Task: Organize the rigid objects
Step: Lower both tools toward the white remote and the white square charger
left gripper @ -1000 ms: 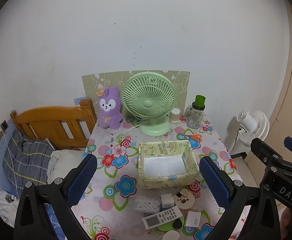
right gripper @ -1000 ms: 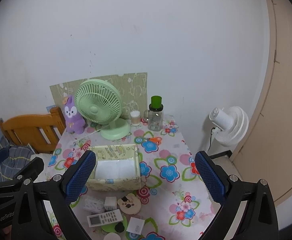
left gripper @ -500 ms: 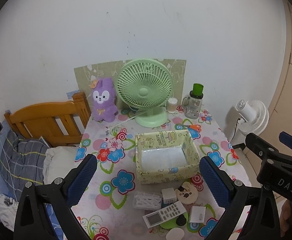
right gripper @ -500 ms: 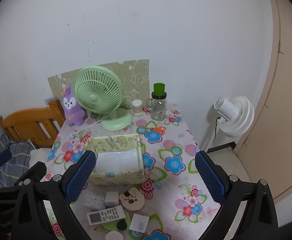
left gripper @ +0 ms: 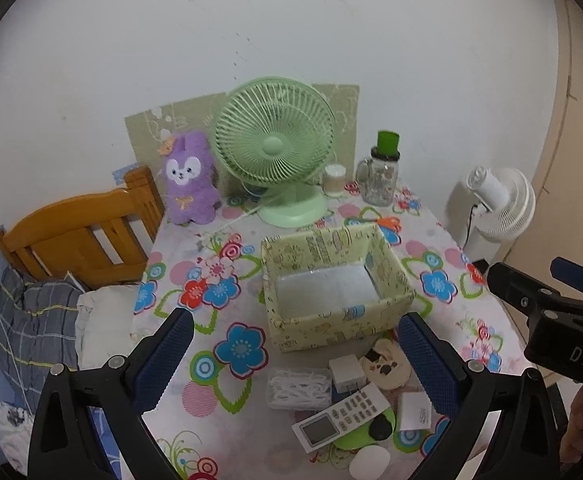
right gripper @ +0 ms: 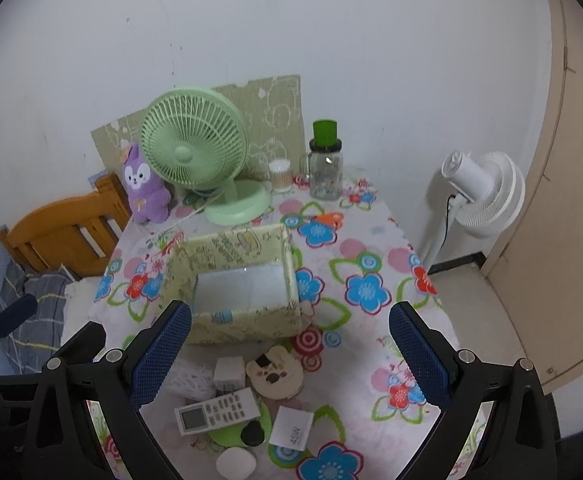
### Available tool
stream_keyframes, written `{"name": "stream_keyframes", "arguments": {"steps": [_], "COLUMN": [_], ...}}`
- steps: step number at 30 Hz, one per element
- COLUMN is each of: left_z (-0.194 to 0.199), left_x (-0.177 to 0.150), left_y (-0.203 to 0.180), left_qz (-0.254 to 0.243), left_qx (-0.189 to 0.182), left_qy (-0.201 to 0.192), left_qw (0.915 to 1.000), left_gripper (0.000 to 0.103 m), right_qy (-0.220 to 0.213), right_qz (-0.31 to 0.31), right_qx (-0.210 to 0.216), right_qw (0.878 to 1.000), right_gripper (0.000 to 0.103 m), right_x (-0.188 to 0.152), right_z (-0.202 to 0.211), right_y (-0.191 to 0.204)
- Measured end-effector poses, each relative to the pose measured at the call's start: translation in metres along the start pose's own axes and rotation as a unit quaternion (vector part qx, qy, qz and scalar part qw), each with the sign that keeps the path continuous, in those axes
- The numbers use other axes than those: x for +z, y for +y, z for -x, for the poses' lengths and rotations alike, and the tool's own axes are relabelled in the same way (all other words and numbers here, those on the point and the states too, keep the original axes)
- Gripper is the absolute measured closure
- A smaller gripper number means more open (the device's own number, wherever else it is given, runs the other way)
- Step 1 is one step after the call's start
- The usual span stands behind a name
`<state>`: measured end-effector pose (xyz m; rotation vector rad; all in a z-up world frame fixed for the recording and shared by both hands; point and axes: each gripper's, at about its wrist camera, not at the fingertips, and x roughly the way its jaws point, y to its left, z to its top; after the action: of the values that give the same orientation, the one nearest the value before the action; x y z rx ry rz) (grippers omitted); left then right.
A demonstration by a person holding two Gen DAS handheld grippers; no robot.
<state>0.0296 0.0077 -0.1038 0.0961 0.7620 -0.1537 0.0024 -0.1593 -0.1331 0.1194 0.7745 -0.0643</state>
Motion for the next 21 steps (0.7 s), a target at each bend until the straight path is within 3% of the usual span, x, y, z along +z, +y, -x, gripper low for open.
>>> {"name": "stream_keyframes", "arguments": {"steps": [10, 21], "left_z": [-0.039, -0.078], "left_x": [-0.029, -0.059], "left_y": [-0.001, -0.001], "left_qz": [-0.001, -0.002], "left_qx": [-0.040, -0.053], "left_qy": [0.045, 0.079], "left_qw": [0.9982, 0.9954], "left_gripper": [0.000, 0.000], "right_qy": [0.025, 0.036], "right_qz": [0.005, 0.003], "right_qx": [-0.012, -0.022], "right_qw": [1.000, 0.999], "right_gripper": [0.002, 0.003], "right_x": [-0.032, -0.060], "right_z": [-0.030, -0.063], "right_y": [0.000, -0.004]}}
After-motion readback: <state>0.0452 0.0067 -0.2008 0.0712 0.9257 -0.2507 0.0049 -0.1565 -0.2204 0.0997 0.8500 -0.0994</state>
